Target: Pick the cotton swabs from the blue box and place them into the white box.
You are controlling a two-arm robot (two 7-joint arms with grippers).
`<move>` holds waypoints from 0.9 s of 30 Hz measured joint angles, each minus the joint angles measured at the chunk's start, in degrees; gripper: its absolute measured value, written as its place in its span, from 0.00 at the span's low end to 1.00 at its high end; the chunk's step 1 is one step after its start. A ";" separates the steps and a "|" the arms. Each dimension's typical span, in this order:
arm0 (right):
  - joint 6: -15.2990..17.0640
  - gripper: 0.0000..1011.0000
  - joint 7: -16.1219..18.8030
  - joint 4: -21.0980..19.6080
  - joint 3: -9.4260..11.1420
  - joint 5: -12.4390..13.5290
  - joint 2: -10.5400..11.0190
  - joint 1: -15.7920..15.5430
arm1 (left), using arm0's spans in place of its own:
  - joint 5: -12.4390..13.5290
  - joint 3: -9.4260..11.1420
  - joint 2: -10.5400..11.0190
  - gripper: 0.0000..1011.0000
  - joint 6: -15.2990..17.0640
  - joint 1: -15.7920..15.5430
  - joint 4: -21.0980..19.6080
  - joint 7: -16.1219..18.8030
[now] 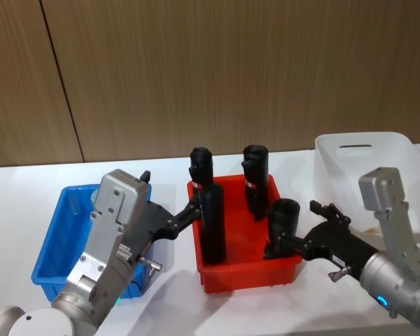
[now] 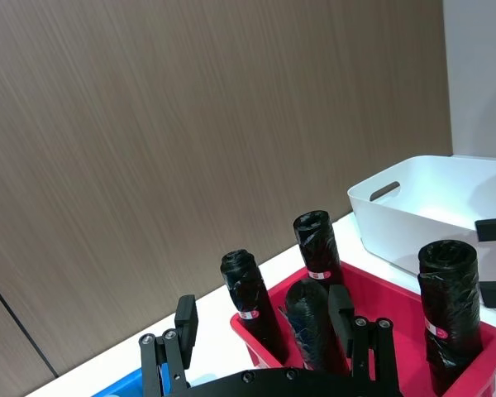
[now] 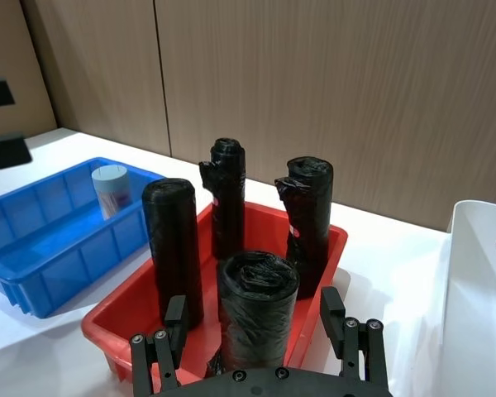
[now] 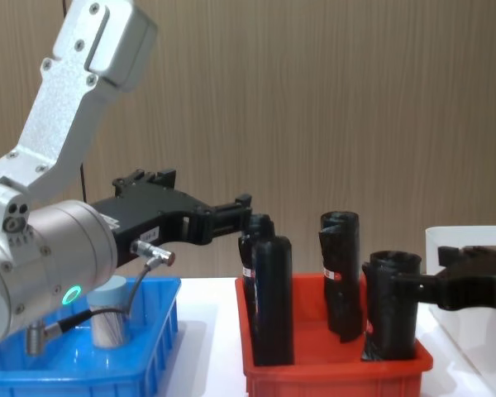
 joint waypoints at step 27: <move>0.02 0.81 4.28 11.82 -0.47 -1.33 -3.03 8.25 | 0.00 0.00 0.00 0.99 0.00 0.00 0.00 0.00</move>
